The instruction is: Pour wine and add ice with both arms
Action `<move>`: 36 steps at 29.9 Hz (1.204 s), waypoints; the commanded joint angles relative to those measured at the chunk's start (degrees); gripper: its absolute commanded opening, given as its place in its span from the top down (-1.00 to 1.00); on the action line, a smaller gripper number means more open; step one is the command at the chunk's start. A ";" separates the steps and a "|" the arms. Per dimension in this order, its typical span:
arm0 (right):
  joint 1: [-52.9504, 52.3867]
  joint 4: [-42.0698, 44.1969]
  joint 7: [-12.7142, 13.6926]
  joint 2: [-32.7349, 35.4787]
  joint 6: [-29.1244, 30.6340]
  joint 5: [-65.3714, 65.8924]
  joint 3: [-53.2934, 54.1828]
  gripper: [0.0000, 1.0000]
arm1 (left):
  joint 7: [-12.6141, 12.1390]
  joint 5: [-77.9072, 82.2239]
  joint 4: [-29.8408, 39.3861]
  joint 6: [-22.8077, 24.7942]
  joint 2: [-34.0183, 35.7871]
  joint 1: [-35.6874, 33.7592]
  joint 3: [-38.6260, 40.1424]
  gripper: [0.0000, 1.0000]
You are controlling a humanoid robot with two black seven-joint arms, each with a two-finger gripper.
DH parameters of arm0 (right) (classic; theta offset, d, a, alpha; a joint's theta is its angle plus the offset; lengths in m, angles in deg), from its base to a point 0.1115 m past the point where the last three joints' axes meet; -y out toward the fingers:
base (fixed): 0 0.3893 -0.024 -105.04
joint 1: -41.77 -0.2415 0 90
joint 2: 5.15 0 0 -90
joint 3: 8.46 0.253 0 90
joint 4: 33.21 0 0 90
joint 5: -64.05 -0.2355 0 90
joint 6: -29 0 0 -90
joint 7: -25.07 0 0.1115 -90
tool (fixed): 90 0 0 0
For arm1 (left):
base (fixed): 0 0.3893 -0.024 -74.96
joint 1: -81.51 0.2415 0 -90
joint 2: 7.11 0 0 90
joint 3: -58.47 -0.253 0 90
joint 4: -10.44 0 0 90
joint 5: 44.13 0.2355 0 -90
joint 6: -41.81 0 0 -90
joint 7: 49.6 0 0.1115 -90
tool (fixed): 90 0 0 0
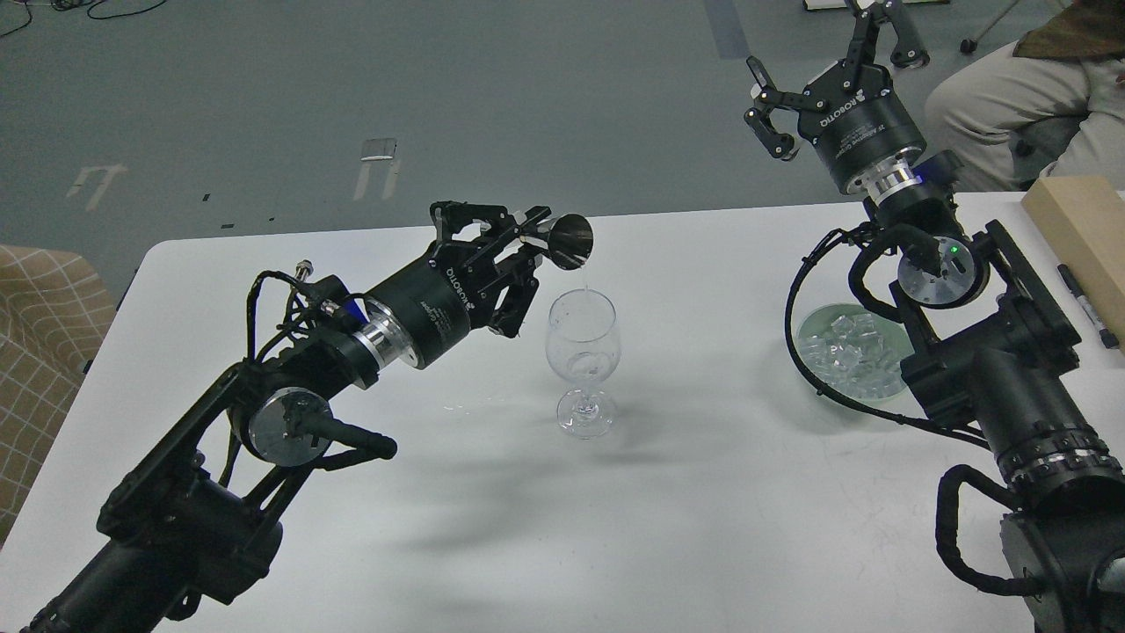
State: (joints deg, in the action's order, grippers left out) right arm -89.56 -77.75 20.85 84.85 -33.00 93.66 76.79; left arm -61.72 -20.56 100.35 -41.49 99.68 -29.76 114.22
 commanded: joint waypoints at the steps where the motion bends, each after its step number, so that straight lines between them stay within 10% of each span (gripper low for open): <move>1: 0.02 -0.02 0.00 0.00 0.00 0.00 0.00 -1.00 | 0.07 1.39 0.00 -0.19 -0.09 0.00 -0.03 0.79; 36: -0.07 -0.02 0.00 0.00 0.00 0.00 0.00 -1.00 | 0.69 7.63 1.06 -1.25 -0.01 0.09 0.06 0.83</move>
State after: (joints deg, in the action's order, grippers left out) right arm -89.61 -77.77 20.85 84.85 -33.00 93.66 76.79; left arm -61.05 -14.34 101.09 -42.72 99.67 -29.75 114.25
